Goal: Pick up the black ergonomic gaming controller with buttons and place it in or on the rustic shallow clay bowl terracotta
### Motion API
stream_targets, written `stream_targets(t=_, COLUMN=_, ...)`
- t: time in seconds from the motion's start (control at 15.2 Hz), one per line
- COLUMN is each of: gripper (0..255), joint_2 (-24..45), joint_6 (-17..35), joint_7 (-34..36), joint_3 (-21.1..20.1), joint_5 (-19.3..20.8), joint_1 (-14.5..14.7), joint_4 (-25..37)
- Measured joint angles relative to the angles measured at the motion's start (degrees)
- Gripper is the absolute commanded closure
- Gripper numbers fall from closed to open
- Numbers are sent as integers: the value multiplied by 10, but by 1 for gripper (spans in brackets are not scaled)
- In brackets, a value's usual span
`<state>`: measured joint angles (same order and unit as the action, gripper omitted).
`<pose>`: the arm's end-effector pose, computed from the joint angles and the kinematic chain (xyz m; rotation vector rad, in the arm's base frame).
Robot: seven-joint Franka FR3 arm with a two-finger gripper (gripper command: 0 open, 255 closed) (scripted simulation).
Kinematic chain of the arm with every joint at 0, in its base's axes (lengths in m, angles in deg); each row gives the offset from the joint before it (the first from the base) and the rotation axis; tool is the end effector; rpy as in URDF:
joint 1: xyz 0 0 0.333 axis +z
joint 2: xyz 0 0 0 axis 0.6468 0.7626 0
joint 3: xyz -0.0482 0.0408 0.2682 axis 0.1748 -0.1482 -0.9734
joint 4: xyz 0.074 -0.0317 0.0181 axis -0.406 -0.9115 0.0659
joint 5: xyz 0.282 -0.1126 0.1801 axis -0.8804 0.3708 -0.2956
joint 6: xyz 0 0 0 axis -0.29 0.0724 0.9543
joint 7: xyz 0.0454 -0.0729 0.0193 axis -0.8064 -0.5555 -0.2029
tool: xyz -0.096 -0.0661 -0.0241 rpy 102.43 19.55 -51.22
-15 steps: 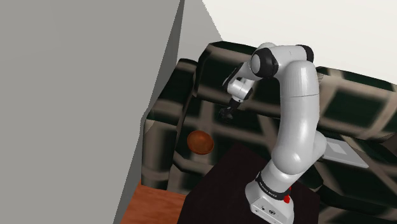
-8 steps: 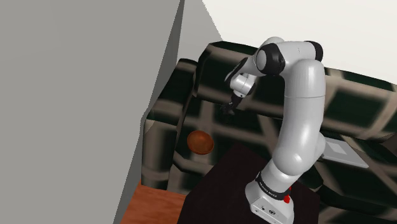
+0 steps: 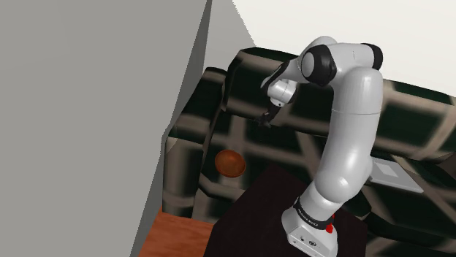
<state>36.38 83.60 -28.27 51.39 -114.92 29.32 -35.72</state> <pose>0.3787 -0.3820 0.2343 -3.0716 0.1680 -0.1834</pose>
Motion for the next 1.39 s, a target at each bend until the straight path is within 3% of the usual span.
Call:
stream_targets(t=0.46, gripper=255, joint_2=-105, joint_6=71, joint_7=92, joint_3=15, joint_5=55, joint_1=97, joint_4=-138)
stream_targets(t=0.86, gripper=255, joint_2=-192, joint_6=133, joint_7=209, joint_3=14, joint_5=128, joint_1=168, joint_4=-249)
stream_targets(t=1.39, gripper=255, joint_2=-288, joint_6=188, joint_7=415, joint_3=-43, joint_5=249, joint_1=216, joint_4=-364)
